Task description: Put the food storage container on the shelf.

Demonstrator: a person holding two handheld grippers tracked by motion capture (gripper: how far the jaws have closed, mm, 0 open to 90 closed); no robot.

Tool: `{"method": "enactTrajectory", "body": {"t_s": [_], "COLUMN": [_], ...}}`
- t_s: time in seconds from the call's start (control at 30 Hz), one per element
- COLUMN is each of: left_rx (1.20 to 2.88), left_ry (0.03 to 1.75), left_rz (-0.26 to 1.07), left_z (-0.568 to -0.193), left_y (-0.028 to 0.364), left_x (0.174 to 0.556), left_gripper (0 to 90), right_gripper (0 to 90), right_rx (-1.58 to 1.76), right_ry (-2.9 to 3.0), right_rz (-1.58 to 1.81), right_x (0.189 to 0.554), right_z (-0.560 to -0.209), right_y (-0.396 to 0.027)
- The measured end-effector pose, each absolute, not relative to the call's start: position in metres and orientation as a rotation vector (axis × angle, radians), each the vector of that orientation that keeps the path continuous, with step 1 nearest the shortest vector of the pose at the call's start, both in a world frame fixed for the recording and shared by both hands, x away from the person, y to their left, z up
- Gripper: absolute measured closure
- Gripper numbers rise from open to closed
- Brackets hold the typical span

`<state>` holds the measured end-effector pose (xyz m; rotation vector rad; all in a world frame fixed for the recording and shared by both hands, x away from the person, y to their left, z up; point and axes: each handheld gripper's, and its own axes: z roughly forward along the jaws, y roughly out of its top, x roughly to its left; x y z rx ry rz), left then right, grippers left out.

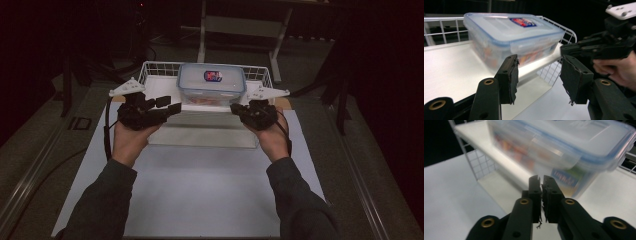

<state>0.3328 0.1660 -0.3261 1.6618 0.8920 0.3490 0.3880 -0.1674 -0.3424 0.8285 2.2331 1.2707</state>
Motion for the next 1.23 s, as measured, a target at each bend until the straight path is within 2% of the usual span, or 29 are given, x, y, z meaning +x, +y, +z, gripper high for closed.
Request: {"method": "enactTrajectory", "body": {"t_s": [0.1,0.17,0.2,0.27,0.57,0.9,1.23], "left_rx": [1.668,1.684,1.684,1.728,1.727,1.697,1.633], "left_ry": [0.885,0.878,0.878,0.889,0.92,0.979,1.042], "left_rz": [0.351,0.361,0.361,0.411,0.489,0.583,0.656], "left_z": [-0.336,-0.346,-0.346,-0.361,-0.41,-0.445,-0.454], "left_y": [0.172,0.177,0.177,0.184,0.209,0.223,0.24], "left_x": [0.321,0.313,0.313,0.299,0.243,0.205,0.194], "left_gripper": [47.6,47.0,46.6,46.2,43.4,39.1,38.6], "right_gripper": [78.2,69.1,69.1,58.3,39.0,30.6,24.8], "right_rx": [0.802,0.779,0.779,0.76,0.816,0.931,0.931], "right_ry": [2.275,2.3,2.3,2.322,2.242,2.162,2.077], "right_rz": [1.267,1.262,1.262,1.278,1.329,1.347,1.362], "right_x": [0.376,0.366,0.366,0.351,0.292,0.247,0.239], "right_z": [-0.348,-0.353,-0.353,-0.359,-0.394,-0.43,-0.439], "right_y": [-0.17,-0.172,-0.172,-0.176,-0.217,-0.259,-0.268]}}
